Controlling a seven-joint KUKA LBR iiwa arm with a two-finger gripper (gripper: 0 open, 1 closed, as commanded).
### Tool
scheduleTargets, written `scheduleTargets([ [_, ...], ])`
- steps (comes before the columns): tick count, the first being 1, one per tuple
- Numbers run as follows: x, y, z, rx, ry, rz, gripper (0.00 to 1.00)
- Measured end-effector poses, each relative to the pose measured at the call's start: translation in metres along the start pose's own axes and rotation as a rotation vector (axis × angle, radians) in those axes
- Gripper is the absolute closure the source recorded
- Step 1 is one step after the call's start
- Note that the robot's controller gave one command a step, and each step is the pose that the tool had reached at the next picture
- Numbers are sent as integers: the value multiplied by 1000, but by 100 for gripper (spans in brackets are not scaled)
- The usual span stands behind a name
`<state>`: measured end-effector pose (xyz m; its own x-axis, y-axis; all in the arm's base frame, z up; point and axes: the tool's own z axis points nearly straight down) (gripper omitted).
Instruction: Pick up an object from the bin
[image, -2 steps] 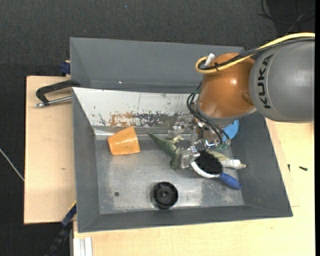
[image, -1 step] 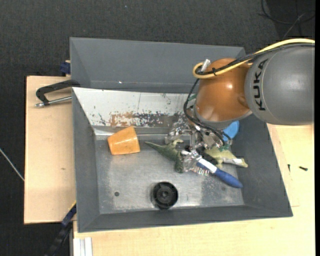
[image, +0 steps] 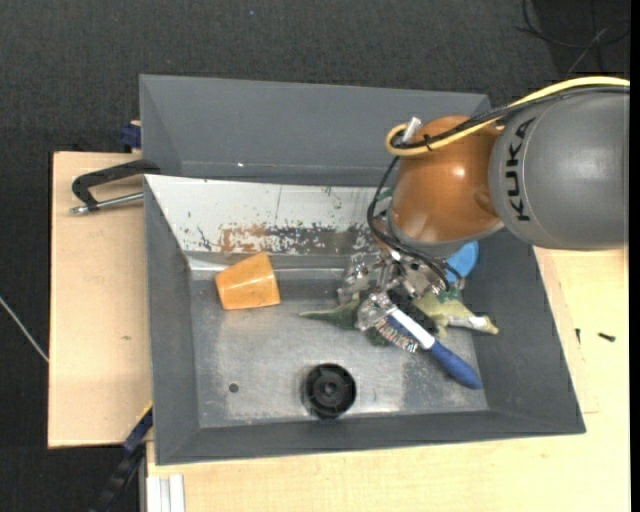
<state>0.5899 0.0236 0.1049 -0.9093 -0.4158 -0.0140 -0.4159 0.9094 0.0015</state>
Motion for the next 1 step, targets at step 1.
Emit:
scheduleTargets([
  [1,1,8,-155,5,1,-374,100],
])
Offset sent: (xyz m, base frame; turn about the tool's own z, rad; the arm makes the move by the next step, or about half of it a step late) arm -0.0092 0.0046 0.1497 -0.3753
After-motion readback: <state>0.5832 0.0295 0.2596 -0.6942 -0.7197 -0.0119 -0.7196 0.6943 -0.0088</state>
